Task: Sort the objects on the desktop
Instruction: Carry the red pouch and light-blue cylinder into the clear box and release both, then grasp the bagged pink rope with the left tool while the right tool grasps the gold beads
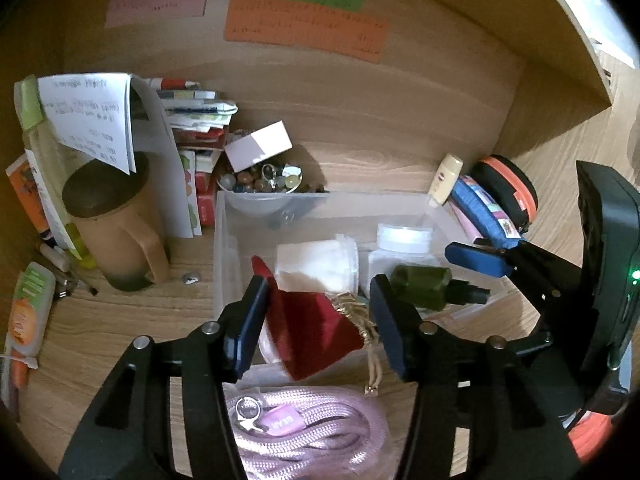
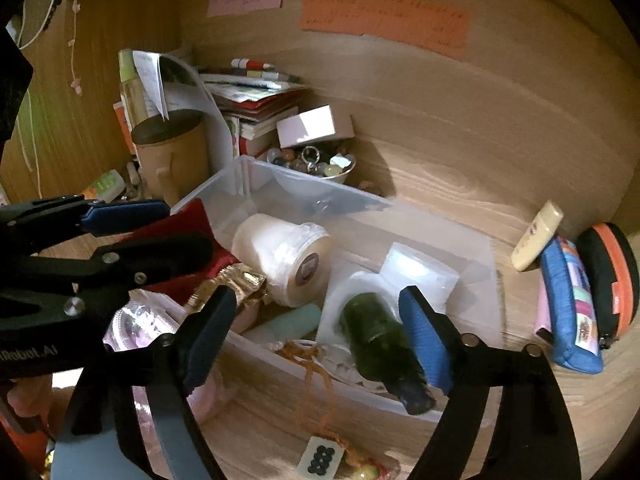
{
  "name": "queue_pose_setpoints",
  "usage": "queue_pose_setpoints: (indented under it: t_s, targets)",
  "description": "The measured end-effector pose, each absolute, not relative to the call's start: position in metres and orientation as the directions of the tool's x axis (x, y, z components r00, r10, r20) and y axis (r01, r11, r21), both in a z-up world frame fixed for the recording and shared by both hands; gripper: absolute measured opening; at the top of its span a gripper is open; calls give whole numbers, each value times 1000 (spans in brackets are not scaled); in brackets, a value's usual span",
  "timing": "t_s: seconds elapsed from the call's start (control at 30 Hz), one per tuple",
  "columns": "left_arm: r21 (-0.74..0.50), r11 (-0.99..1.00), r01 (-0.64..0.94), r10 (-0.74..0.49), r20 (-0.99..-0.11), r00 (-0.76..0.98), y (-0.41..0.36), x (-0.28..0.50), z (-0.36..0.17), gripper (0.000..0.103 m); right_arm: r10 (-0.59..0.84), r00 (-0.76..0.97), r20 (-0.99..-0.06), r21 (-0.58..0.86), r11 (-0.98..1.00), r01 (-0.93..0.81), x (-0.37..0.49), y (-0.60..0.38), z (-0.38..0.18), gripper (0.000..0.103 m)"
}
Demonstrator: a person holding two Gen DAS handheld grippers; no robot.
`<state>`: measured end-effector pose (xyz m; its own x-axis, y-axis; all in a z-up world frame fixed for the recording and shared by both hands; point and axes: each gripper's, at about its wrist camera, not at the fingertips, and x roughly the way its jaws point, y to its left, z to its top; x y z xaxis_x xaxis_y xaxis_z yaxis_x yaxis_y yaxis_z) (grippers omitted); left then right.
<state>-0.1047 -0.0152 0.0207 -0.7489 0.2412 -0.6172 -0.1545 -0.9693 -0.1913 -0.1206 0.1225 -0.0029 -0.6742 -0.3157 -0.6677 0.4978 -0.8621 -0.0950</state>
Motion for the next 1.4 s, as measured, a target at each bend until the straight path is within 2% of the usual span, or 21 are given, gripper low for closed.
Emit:
queue_pose_setpoints:
  t_s: [0.07,0.17,0.3,0.43,0.73,1.2,1.4]
  targets:
    - [-189,-970,-153,238,-612,-754,-14,-101,24,55,-313,-679,-664,-95,-866,492,-118,125,0,82]
    - [-184,-972,-148,231,-604,-763,-13,-94,30,66,-304,-681,-666,-90,-874,477,-114,132,3,83]
    - [-164,-976,-145,215,-589,-779,-12,-81,38,68,-297,-694,-656,-84,-885,458,-104,143,8,83]
    - [-148,-982,-114,180,-592,-786,-14,-71,42,79,-290,-706,-646,-79,-894,440,-95,154,14,84]
    - [-113,-991,-65,124,-663,-738,-24,-55,23,83,-266,-718,-644,-64,-916,397,-75,187,14,87]
    - [19,-994,-107,53,-776,-629,-14,-13,-33,83,-219,-653,-725,-58,-925,375,-61,215,-26,87]
    - [182,-971,-155,-57,-806,-589,4,-5,-61,84,-189,-623,-759,-60,-932,356,-64,227,-47,87]
